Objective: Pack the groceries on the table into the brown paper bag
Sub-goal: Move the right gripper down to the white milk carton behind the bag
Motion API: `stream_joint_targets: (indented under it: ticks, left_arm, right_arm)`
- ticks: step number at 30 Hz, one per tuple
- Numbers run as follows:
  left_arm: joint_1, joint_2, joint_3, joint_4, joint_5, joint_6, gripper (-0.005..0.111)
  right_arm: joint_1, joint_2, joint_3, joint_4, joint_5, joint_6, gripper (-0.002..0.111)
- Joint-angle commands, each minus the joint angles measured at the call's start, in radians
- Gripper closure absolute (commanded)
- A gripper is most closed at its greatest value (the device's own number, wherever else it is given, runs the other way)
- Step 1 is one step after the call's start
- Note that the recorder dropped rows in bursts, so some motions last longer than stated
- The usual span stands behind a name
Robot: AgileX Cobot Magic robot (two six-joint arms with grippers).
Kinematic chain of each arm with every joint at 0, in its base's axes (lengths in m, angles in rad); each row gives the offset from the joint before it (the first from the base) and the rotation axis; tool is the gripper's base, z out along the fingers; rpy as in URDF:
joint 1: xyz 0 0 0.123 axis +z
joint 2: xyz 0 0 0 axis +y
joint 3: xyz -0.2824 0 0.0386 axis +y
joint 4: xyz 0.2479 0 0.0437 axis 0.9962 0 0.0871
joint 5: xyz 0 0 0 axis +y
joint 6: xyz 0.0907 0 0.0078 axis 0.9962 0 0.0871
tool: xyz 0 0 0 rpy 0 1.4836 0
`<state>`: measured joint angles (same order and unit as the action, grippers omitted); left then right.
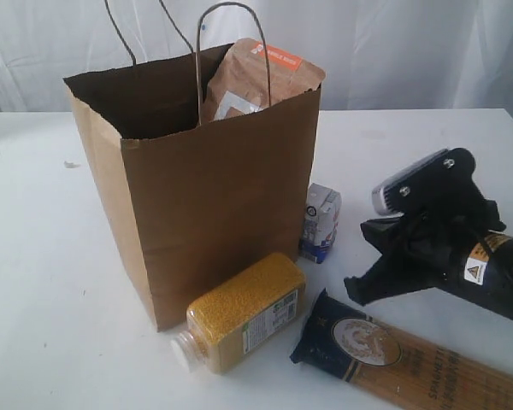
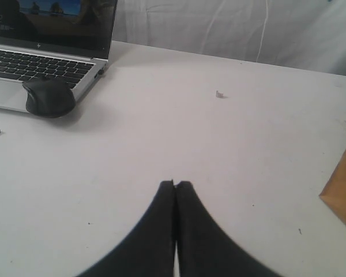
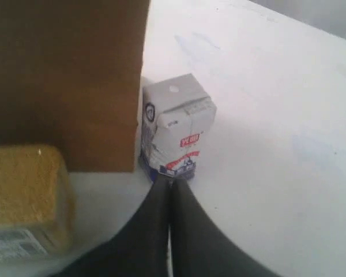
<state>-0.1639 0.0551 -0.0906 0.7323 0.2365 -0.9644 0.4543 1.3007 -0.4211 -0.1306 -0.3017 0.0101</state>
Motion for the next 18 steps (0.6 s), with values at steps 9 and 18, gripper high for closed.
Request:
stream_joint_targets:
  ticks: [9, 18]
  left_arm:
    - [0.002, -0.007, 0.001, 0.012, -0.003, 0.0, 0.107]
    - [0.002, -0.007, 0.001, 0.012, -0.003, 0.0, 0.107]
  right_arm:
    - [0.004, 0.019, 0.004, -0.021, 0.057, -0.034, 0.089]
    - [0.004, 0.019, 0.004, -0.021, -0.066, 0.028, 0.034]
